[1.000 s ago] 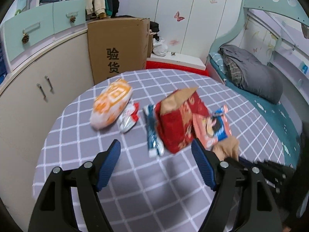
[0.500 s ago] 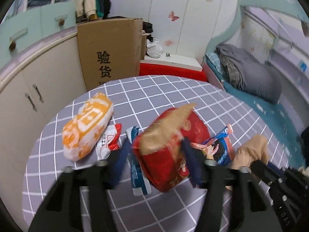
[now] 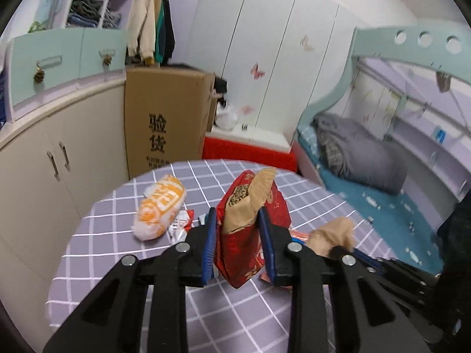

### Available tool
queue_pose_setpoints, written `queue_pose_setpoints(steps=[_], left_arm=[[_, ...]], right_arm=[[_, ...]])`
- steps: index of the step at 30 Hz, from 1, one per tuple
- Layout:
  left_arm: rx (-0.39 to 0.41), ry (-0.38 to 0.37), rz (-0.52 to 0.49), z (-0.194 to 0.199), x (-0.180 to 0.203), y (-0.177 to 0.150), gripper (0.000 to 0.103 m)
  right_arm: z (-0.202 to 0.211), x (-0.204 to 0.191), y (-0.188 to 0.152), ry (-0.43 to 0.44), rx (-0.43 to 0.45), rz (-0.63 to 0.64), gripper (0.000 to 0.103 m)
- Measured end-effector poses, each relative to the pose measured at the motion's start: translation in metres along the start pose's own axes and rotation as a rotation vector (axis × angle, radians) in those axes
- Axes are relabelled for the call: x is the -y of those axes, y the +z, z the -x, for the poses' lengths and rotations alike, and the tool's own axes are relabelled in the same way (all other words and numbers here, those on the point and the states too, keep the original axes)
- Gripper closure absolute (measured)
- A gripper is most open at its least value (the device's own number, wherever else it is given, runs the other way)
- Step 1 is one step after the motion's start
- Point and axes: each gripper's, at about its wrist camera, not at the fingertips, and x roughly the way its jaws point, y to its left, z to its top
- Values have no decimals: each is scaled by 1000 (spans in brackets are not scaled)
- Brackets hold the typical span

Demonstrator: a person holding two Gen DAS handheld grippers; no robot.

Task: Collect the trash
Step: 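Grasp the red snack bag with the left gripper while the right gripper grasps the brown paper bag, then carry the red bag and brown paper bag to the wastebasket and release both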

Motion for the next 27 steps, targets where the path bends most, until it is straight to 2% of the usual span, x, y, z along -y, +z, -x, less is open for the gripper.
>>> queue_pose_setpoints(steps=[3, 10, 13, 17, 20, 23, 27], left_arm=[[49, 15, -3, 38, -11, -6, 76], [113, 141, 25, 122, -66, -38, 76], [118, 200, 52, 151, -94, -53, 76], [124, 282, 143, 197, -151, -82, 76], [106, 379, 186, 218, -188, -105, 76], [55, 464, 254, 230, -230, -132, 76], [-16, 571, 331, 228, -285, -169, 76]], right_arm=[[10, -18, 1, 32, 4, 19, 95], [22, -87, -8, 158, -22, 83, 95], [24, -132, -20, 221, -46, 139, 95], [18, -198, -43, 318, -96, 220, 95], [9, -248, -63, 382, -145, 280, 95], [-5, -294, -92, 432, -205, 335, 95], [-27, -339, -130, 447, -283, 406, 95]])
